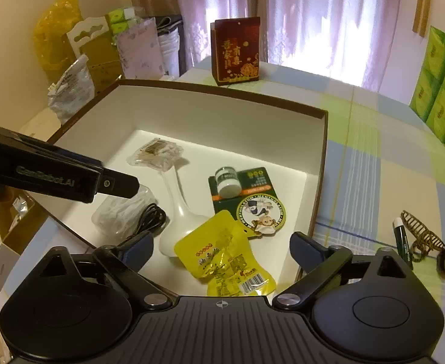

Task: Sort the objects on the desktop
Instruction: 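Carry the cable and yellow packet into the brown box and open both grippers, then withdraw both tools from the box toward the purple tube and scrunchie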

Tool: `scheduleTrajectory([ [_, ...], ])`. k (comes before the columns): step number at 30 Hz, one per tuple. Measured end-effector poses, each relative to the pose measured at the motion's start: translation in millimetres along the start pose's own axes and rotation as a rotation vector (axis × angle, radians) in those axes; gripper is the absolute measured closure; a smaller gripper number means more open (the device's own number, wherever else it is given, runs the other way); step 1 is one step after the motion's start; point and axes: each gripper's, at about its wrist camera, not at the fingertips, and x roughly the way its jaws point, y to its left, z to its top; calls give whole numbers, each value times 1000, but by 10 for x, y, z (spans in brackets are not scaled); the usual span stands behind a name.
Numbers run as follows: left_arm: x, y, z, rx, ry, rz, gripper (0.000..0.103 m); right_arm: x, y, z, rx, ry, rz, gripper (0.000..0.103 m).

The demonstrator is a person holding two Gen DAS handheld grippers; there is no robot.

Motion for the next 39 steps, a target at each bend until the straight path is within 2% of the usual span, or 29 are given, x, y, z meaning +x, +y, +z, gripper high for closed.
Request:
scheduleTrajectory([
  [2,-65,-24,4,15,-20,27,24,-20,22,-4,-16,-16,-7,2],
  [5,-158,-32,13,12,-38,35,17,-35,41,-5,-34,-31,-27,2],
  [9,-255,-54,11,18,-58,61,13,-51,28,-15,-38,-41,-51,2],
  [17,-381,-87,-44,11,-73,76,12,-122,-24,-37,-25,-59,-64,2],
  [39,-635,-361,-439,-47,-69,136,11,-439,-174,-307,-48,-82,-21,2],
])
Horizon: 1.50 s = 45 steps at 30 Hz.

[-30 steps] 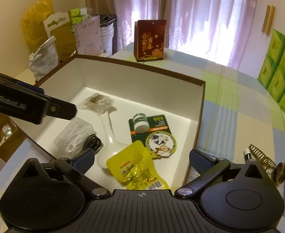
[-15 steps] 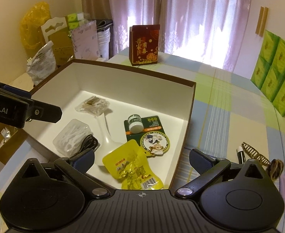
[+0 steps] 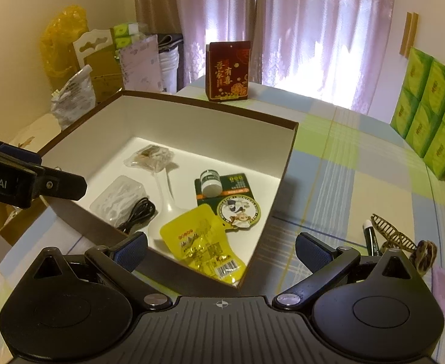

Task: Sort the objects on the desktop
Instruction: 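Withdraw both tools from the box toward the purple tube and scrunchie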

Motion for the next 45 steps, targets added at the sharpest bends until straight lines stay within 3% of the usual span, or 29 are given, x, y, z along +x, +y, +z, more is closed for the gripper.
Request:
scheduleTrajectory([
  [26,-109,-875,-459,-24,52,17,10,-453,-646,-509,-11,26,84,2],
  [45,111,-2156,-465,124,67,-136,10,-941,-2009,-1226,232,94,-100,2],
])
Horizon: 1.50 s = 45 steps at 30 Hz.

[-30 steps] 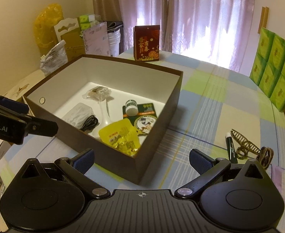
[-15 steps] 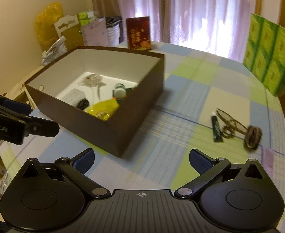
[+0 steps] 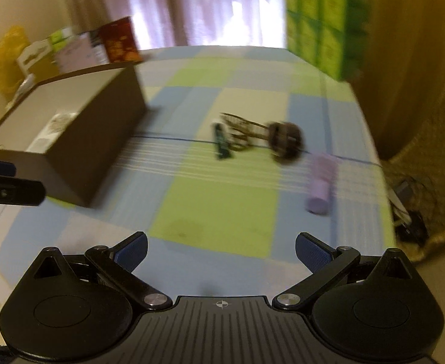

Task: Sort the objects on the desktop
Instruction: 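Withdraw both tools from the box toward the purple tube and scrunchie, then grasp the purple tube with the right gripper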

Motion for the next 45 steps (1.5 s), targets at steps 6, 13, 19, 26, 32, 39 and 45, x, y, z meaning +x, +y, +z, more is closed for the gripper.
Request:
scheduleTrajectory([
  [6,190,-328,106,61,-4,-40,10,-32,-380,-49,61,0,-51,2],
  [13,511,-577,292,104,-2,-78,10,107,-662,2,92,6,-94,2],
  [19,890,-698,477,143,3,-88,11,372,-855,140,105,3,-137,2],
  [26,1311,-789,690,190,22,-91,11,666,-1002,334,117,-7,-156,2],
  [32,1569,-862,815,238,39,-90,13,899,-1031,416,82,-16,-156,23],
  [39,1756,-961,938,283,44,-112,14,1088,-1129,408,84,-3,-135,61],
  [45,1871,-1102,1008,326,36,-154,16,1036,-1253,368,113,-5,-159,75],
])
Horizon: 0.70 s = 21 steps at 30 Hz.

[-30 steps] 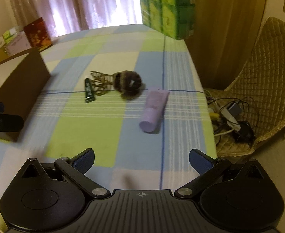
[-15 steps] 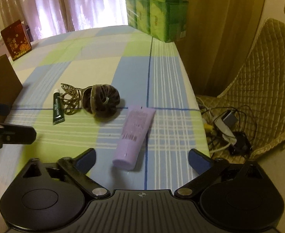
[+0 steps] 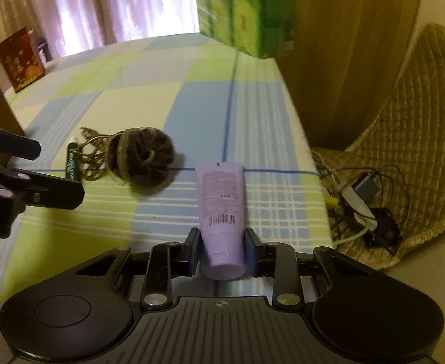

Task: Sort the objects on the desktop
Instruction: 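Grasp the purple tube with the right gripper, then grasp the brown hair scrunchie with the left gripper while the right gripper lifts the purple tube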

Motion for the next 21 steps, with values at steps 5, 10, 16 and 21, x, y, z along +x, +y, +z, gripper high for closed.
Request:
scheduleTrajectory([
  [5,139,-128,116,55,-23,-38,20,-76,-115,-55,28,3,-24,75],
  [10,291,-247,229,115,-47,-37,28,-141,-174,-114,48,-2,-28,75],
  [16,479,-298,301,157,-41,-20,54,-164,-194,-130,63,-2,-28,75],
  [21,471,-303,235,175,-35,-23,84,-177,-191,-143,63,-1,-32,75],
])
